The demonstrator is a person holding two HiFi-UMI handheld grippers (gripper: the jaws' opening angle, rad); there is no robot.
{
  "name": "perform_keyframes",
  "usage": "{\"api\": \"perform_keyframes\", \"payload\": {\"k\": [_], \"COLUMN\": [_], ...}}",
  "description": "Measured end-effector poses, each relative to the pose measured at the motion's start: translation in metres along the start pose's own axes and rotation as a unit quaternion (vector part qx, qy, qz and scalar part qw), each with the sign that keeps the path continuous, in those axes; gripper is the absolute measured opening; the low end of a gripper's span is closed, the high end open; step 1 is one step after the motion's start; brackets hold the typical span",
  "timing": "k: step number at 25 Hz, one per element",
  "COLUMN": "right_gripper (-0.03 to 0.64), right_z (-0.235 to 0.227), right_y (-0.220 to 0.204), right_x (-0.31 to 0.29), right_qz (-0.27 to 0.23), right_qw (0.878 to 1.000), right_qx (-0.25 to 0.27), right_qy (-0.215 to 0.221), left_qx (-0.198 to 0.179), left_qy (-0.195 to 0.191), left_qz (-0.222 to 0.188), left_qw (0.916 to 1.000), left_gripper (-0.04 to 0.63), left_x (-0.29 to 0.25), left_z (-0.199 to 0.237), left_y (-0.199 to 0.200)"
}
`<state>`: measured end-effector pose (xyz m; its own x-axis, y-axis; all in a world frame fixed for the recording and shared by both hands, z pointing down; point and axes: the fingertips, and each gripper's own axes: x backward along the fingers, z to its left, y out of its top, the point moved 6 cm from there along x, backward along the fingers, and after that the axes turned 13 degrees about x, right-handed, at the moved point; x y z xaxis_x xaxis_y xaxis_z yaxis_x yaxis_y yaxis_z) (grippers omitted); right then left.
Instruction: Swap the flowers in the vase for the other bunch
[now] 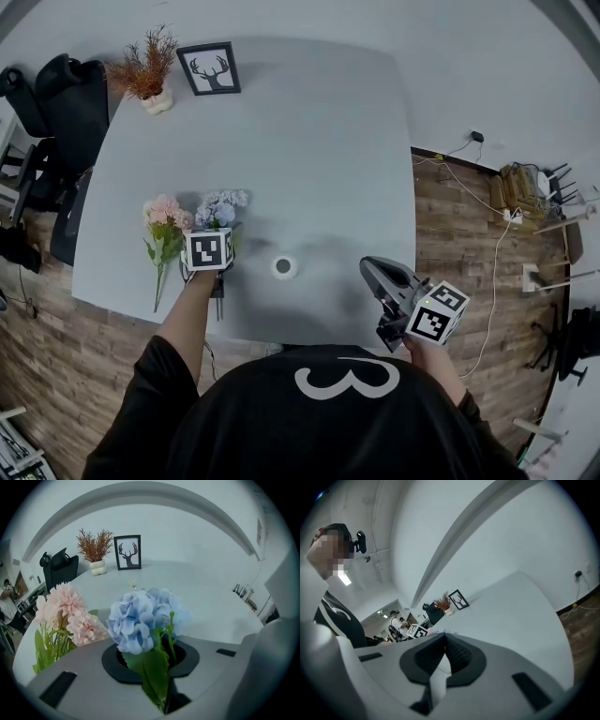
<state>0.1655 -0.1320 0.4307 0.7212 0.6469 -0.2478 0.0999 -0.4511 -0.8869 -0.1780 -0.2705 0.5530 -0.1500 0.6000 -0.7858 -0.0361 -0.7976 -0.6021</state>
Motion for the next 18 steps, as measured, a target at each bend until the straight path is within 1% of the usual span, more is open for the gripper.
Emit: {"api": "perform_keyframes", "payload": {"k": [3, 7, 10, 14, 18], "right_gripper": [0.009, 0.009, 0.009, 0.009, 0.009], "right_z": [0.004, 0.011, 0.016, 0.025, 0.035], "right_y": [-0.001, -0.002, -0.002, -0.002, -0.005], "right_x": [0.000, -0.002, -0.002, -0.006, -0.006], "right_qz": [0.002, 0.002, 0.001, 0.001, 0.000], "right_qw": [1.000, 1.000, 1.000, 1.000, 1.000], "right_qx": [0.002, 0.006, 0.008, 0.013, 0.017], "right_qy": [0.001, 0.004, 0.006, 0.013, 0.020], "left_qx": [0.017, 0.029, 0.034, 0.051, 0.046], "left_qy": [-0.010, -0.032, -0.050, -0.081, -0.117], "left_qz": [-0.013, -0.049, -0.080, -0.131, -0.187], "left_qw": [0.9997, 0.9979, 0.9950, 0.9868, 0.9742], "left_gripper": [0.084, 0.077, 0.074, 0.071, 0.071], "left_x": [0.013, 0.031, 0.050, 0.081, 0.120], "left_z": [0.000, -0.003, -0.008, -0.016, -0.032], "left_y": [0.004, 0.014, 0.023, 0.043, 0.063]}}
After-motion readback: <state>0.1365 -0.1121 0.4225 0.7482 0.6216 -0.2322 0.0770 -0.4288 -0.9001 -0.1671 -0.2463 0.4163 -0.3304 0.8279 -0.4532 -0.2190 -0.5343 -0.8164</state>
